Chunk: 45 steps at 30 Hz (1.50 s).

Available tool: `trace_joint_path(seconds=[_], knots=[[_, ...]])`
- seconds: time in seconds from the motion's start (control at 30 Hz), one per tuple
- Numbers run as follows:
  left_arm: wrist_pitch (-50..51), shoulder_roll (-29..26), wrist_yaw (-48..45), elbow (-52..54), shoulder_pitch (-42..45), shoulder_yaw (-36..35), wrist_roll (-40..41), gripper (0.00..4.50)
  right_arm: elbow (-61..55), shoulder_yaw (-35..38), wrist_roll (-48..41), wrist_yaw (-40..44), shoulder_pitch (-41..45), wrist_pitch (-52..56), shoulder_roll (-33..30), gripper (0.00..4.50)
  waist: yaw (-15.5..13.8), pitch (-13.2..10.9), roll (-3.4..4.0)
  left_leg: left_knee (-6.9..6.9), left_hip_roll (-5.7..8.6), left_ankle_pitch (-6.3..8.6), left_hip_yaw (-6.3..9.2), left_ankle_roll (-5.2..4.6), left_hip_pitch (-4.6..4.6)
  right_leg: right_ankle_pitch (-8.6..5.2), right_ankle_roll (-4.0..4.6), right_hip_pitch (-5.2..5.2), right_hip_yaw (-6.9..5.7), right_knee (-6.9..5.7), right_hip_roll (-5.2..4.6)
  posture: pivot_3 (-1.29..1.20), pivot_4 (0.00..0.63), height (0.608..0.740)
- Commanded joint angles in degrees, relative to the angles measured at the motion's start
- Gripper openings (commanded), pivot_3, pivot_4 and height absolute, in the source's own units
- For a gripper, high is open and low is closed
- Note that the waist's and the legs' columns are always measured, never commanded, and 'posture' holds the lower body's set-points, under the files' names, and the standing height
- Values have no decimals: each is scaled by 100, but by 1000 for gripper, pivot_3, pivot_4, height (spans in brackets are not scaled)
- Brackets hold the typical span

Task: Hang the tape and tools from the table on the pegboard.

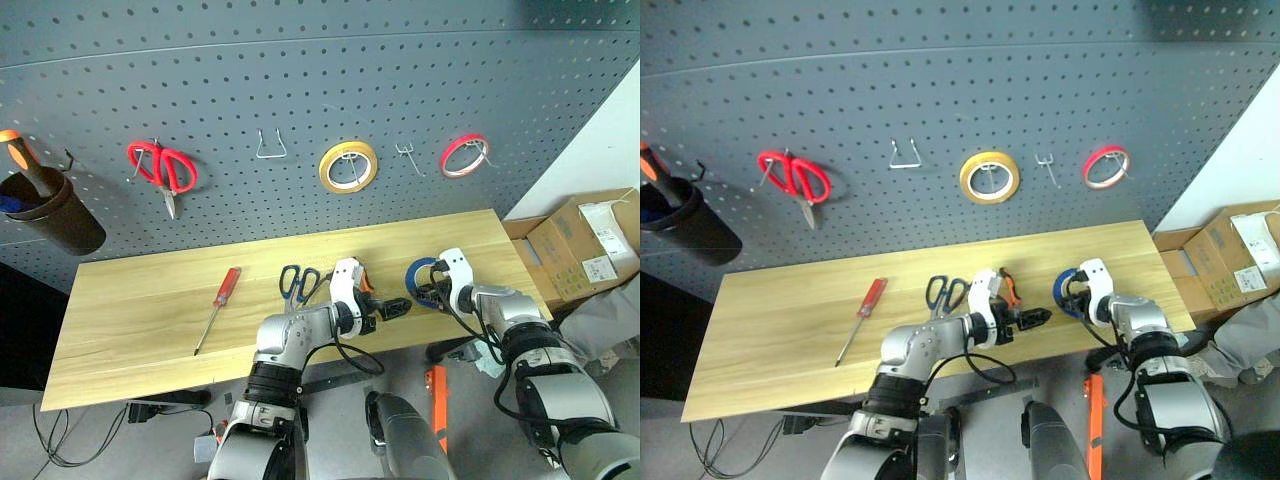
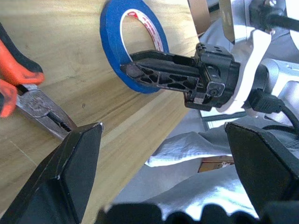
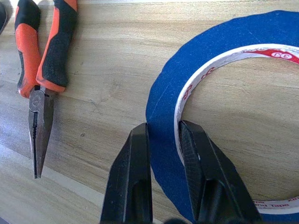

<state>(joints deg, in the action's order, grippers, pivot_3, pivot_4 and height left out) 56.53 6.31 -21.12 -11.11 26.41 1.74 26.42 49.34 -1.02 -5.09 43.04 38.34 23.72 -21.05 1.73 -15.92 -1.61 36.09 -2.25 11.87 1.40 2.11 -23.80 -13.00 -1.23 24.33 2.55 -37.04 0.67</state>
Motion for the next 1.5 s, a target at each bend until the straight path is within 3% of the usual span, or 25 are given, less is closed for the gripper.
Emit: trace_joint_path(seconds=[0.03, 0.2, 0.33, 0.47, 0.67, 0.9, 1.13, 1.5], knots=[[-54, -16, -276, 473, 46, 35, 240, 4500, -1291, -244, 359, -364, -658, -586, -100, 536, -8, 22, 5, -2, 0, -3, 1, 5, -2, 0, 0, 2, -1, 0, 0, 31, 153, 740], [-115, -307, -636, 1217, -180, 174, 381, 4500, -3734, -300, 732, -1171, -1959, -907, -97, 536, -7, 174, 68, -3, 3, -19, -4, 132, -17, -5, -11, 21, 5, -2, -7, -7, 84, 740], [16, -640, -758, 1830, -341, -32, 669, 4500, -5495, -306, 1063, -1930, -2984, -1243, 165, 536, 23, 474, 64, -5, 8, -12, -7, 155, -25, -18, -32, 37, 10, -8, -11, -31, 36, 740], [191, -891, -1049, 2405, -326, -348, 1285, 4500, -6107, -543, 1475, -2502, -3349, -1721, 418, 536, 76, 779, 44, -3, 7, 0, -9, 136, -7, -18, -31, 24, 13, -10, -7, -55, 6, 740], [386, -888, -806, 2489, 2, -1039, 2062, 4500, -5644, -696, 1790, -2923, -2969, -2510, 503, 536, 213, 921, -3, 13, 12, -1, -3, 132, 94, -28, 12, -89, 15, 30, -4, -46, 0, 740], [-250, -839, -461, 1718, 384, -1259, 1850, 4500, -3826, -799, 1345, -2269, -1569, -3785, 403, 536, 358, 958, -35, 27, 51, -32, 8, 83, 106, -22, 7, -115, 56, 6, -10, -1, 0, 740], [-871, -907, -313, 1094, 698, -1305, 1552, 4500, -2603, -613, 243, -981, -569, -3770, 605, 536, 301, 968, -38, -6, 56, -35, 7, 76, 100, 13, -37, -105, 122, 2, 24, 25, 0, 740], [-1279, -1155, -186, 550, 975, -1404, 1281, 4500, -1678, -159, -517, -290, 262, -3097, 695, 536, 273, 968, -38, -1, 60, -35, 1, 76, 101, 15, -44, -104, 133, -7, 23, 39, 0, 740]])
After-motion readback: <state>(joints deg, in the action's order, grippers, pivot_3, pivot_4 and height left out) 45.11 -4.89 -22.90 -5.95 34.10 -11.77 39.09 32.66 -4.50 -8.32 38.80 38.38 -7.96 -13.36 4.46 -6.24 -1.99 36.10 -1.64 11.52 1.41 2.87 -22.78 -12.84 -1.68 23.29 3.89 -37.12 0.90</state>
